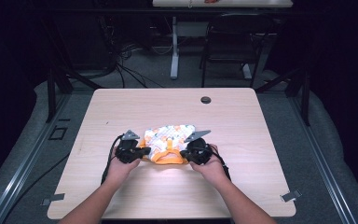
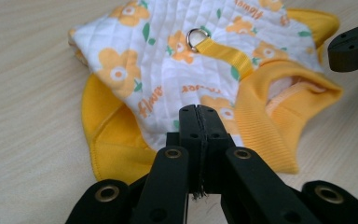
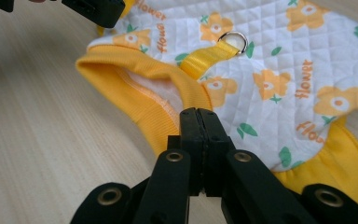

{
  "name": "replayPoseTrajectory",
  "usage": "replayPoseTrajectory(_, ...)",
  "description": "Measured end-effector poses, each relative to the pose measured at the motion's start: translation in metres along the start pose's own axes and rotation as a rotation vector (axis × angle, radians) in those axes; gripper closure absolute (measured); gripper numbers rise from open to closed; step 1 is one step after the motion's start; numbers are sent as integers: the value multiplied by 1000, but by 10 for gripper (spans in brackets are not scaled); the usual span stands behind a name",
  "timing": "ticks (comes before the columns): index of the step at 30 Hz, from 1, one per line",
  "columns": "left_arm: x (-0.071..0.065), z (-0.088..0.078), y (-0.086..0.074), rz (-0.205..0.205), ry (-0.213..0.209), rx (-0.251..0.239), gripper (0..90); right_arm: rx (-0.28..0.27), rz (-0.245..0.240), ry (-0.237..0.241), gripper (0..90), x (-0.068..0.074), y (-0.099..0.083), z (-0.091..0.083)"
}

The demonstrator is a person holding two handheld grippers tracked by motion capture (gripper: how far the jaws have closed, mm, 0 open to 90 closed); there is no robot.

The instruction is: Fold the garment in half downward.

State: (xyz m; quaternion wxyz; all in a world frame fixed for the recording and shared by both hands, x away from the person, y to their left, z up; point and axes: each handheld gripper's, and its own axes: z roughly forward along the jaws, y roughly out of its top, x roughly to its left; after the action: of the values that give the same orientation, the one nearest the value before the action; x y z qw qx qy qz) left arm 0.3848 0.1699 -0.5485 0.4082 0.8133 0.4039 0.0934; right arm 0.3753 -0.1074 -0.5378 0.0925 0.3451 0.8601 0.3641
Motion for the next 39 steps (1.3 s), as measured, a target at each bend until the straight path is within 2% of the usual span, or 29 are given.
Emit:
replayPoseTrajectory(1,0,0,0,0,0,0,900,0,0,0,897,0,0,0)
replayPoseTrajectory(2,-1,-5,1,-1,-5,-17,900,-13,-18,-3,896,2,2,-8)
replayPoseTrajectory(4,-2,-15,3,19,-5,-26,900,-18,-20,-10,895,3,2,-14)
replayPoseTrajectory(8,-6,-28,2,25,-13,-38,899,-36,-33,-27,891,7,2,-26)
replayPoseTrajectory(10,-8,-34,-1,46,-10,-36,899,-41,-34,-28,889,8,0,-33)
replayPoseTrajectory(13,-10,-42,-6,41,-22,-40,899,-47,-37,-32,888,10,-5,-42)
replayPoseTrajectory(17,-12,-48,-13,55,-19,-36,900,-48,-35,-31,887,11,-10,-49)
replayPoseTrajectory(18,-13,-52,-17,62,-7,-34,899,-55,-24,-32,887,11,-15,-54)
replayPoseTrajectory(20,-12,-54,-23,46,-14,-39,899,-48,-30,-41,887,11,-20,-57)
replayPoseTrajectory(27,-12,-59,-40,23,-10,-35,899,-66,-11,-45,887,14,-36,-64)
replayPoseTrajectory(29,-15,-60,-47,39,-6,-18,899,-73,3,-43,886,16,-45,-66)
replayPoseTrajectory(33,-17,-62,-54,30,-15,-30,899,-68,2,-51,884,19,-54,-66)
replayPoseTrajectory(35,-19,-63,-60,39,-14,-24,899,-56,-9,-57,880,23,-62,-66)
replayPoseTrajectory(39,-21,-65,-69,54,-3,-20,899,-58,2,-52,879,26,-71,-65)
